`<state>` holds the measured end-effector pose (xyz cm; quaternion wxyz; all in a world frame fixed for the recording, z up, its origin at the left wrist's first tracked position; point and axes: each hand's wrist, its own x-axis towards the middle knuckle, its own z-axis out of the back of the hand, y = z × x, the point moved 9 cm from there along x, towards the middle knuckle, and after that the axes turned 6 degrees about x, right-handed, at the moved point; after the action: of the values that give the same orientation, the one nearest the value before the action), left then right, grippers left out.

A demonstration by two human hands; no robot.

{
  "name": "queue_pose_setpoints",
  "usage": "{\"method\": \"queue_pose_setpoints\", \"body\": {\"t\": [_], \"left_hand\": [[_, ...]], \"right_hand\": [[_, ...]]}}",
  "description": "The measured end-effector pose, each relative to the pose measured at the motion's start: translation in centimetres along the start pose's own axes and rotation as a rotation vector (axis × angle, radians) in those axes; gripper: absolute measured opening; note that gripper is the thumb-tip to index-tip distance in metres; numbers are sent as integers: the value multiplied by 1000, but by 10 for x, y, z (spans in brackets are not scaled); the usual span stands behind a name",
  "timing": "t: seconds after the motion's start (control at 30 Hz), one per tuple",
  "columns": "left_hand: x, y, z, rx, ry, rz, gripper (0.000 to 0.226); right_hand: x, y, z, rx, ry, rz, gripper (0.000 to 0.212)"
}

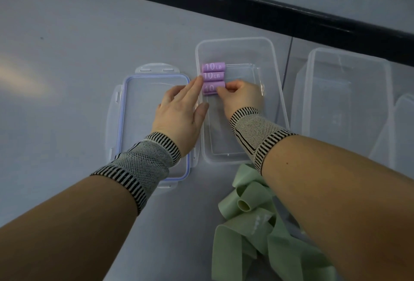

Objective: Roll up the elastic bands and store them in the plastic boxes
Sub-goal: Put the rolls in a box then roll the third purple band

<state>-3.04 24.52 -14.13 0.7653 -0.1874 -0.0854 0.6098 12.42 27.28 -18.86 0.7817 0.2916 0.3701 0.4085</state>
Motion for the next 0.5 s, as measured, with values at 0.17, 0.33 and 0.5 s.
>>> {"method": "queue_pose_setpoints", "body": {"t": [0.17, 0.33, 0.5], "left_hand": [[-1, -1, 0, -5, 1, 9, 64], [0, 0, 2, -4, -17, -8, 65], [0, 1, 1, 0, -12, -8, 65]], "right_hand": [[2, -1, -2, -10, -45, 18, 23], [1, -2, -2, -23, -68, -6, 21], [0, 8, -1, -159, -53, 65, 24]]}}
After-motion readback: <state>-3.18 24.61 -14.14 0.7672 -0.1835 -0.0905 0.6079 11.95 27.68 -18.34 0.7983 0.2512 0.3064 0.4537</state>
